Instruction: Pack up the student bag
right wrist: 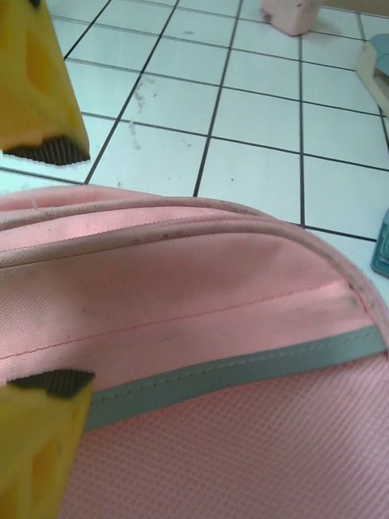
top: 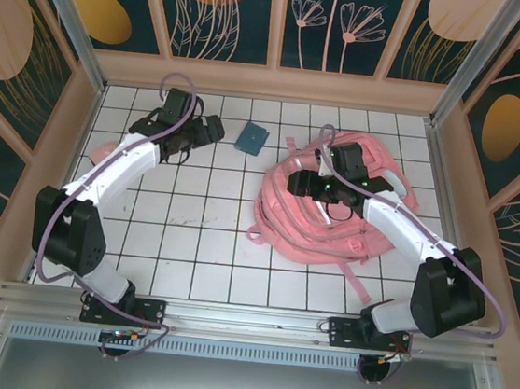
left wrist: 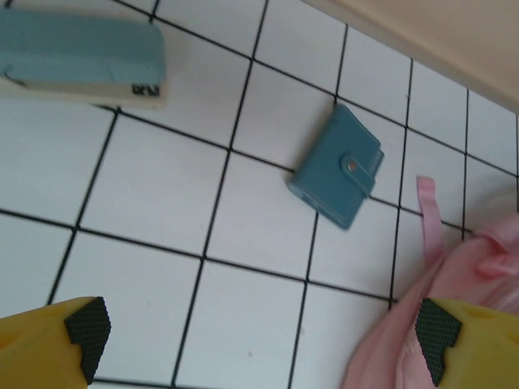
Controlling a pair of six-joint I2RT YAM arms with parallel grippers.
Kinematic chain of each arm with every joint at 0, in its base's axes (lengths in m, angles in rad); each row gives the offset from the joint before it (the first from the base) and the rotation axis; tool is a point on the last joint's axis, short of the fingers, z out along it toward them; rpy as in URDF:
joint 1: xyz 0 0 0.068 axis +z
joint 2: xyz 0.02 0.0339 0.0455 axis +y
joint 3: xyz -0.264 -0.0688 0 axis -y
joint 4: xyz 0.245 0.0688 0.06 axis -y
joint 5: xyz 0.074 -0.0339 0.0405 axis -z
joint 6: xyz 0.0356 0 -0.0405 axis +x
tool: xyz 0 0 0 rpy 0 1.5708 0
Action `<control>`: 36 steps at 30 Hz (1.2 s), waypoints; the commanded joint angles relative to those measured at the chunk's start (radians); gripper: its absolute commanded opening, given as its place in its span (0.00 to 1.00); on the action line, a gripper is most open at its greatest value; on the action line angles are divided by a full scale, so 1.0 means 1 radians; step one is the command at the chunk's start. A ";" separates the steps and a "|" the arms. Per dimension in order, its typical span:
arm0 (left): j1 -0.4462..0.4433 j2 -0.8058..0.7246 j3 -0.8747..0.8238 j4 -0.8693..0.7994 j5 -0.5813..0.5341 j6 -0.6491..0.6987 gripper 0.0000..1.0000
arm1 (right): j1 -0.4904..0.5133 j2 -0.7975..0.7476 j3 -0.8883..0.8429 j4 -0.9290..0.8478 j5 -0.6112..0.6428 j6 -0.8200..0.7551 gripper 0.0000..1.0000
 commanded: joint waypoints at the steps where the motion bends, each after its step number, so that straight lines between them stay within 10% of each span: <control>1: 0.059 0.056 0.063 0.046 -0.001 0.080 0.99 | 0.022 0.007 0.036 0.033 0.011 0.040 0.87; 3: 0.108 0.097 0.097 0.068 -0.004 0.093 0.98 | 0.040 0.013 0.056 0.039 0.020 0.053 0.99; 16: 0.365 0.529 0.433 0.182 0.134 0.059 0.99 | 0.138 0.077 0.187 0.024 0.080 0.092 0.99; 27: 0.408 0.858 0.802 0.049 0.208 0.077 0.98 | 0.143 0.094 0.203 0.010 0.107 0.106 0.99; 36: 0.408 0.721 0.518 0.129 0.309 0.042 0.96 | 0.143 0.106 0.199 0.019 0.097 0.089 0.99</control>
